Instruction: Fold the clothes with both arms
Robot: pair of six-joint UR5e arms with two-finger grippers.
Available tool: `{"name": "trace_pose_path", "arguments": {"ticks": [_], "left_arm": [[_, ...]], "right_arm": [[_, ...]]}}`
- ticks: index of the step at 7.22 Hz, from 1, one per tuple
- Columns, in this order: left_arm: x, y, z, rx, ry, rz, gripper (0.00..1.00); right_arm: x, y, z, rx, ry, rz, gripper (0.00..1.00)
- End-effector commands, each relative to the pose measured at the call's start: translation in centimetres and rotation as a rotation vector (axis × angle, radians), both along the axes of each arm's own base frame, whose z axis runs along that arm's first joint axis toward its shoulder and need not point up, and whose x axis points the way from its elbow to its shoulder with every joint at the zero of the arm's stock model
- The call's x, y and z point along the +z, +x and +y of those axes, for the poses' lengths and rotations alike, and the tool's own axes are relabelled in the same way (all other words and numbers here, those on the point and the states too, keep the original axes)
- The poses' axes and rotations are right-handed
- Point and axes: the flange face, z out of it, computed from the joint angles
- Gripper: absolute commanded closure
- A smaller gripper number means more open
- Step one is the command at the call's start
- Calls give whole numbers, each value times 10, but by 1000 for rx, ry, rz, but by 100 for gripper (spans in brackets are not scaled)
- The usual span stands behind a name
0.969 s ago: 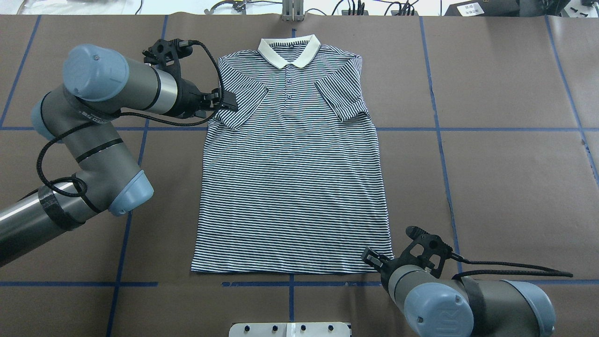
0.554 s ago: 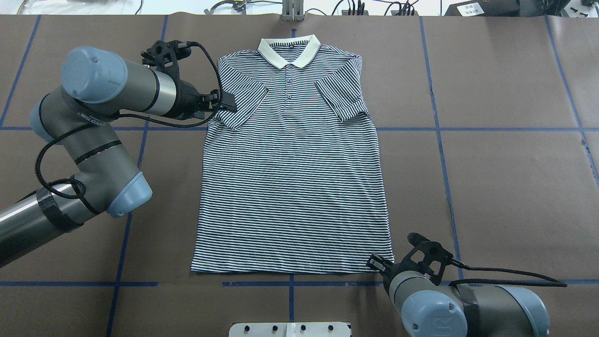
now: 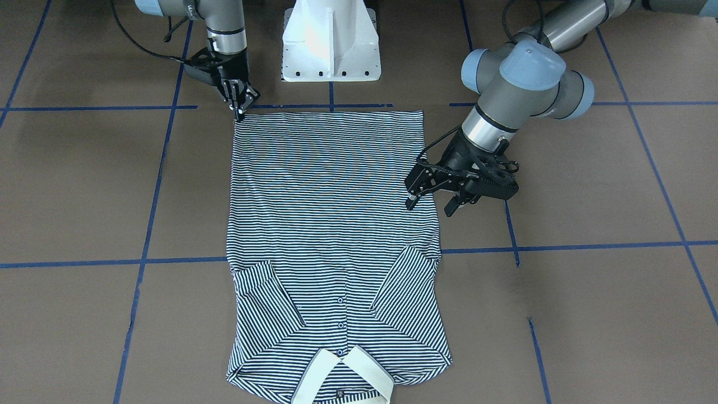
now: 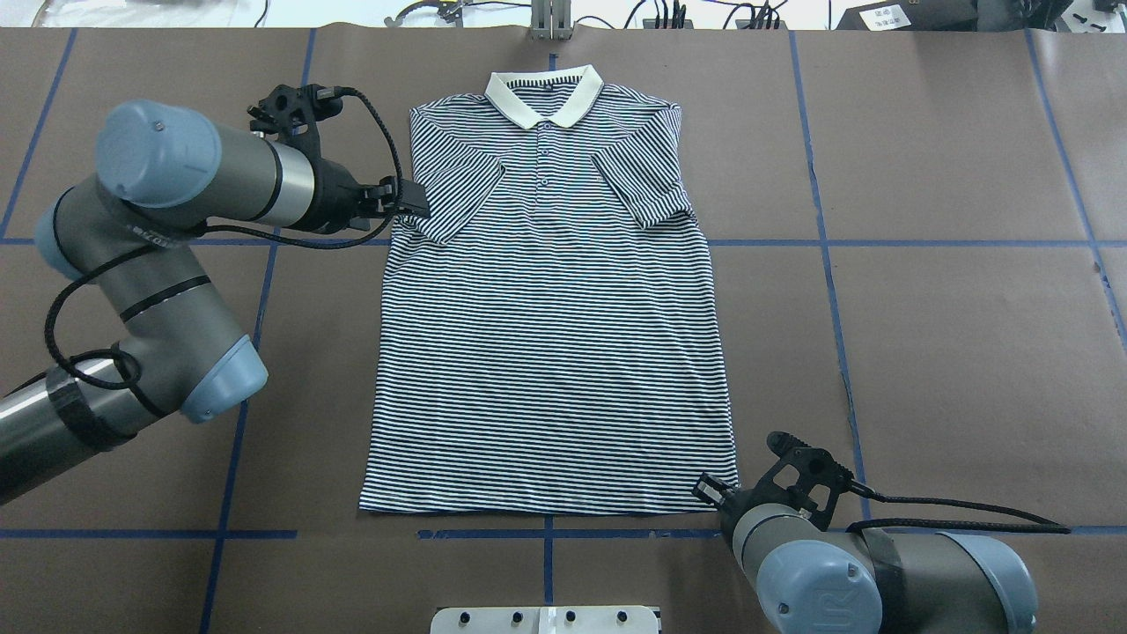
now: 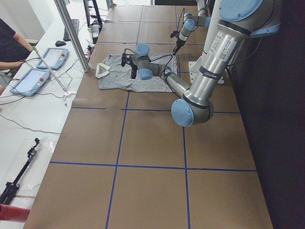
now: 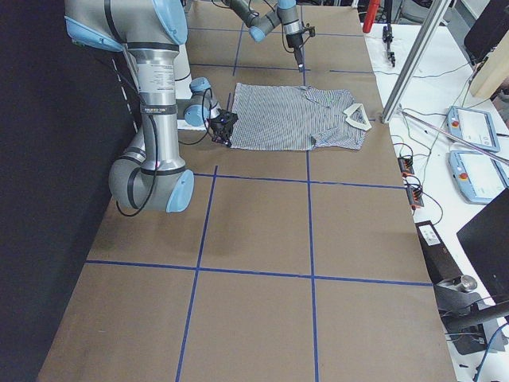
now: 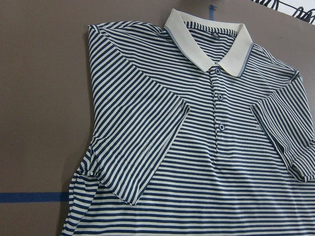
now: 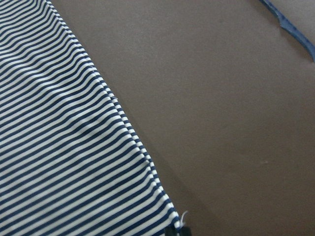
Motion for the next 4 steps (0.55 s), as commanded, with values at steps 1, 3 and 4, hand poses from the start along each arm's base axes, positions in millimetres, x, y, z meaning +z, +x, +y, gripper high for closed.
{"name": "trace_pose_path", "arguments": {"ticks": [1,3,4], "left_arm": [[29,-14,68,-25,-67,-30,8],[10,12,182,-30,-219,-103,8],[13,36,226,-19,-314,-113,8]], "right_arm": [[-14,10,-7,9,2,-32,100],[-22,16,-8,14,5,-51,100],[-23,15,-8,15,6,-52,100]]}}
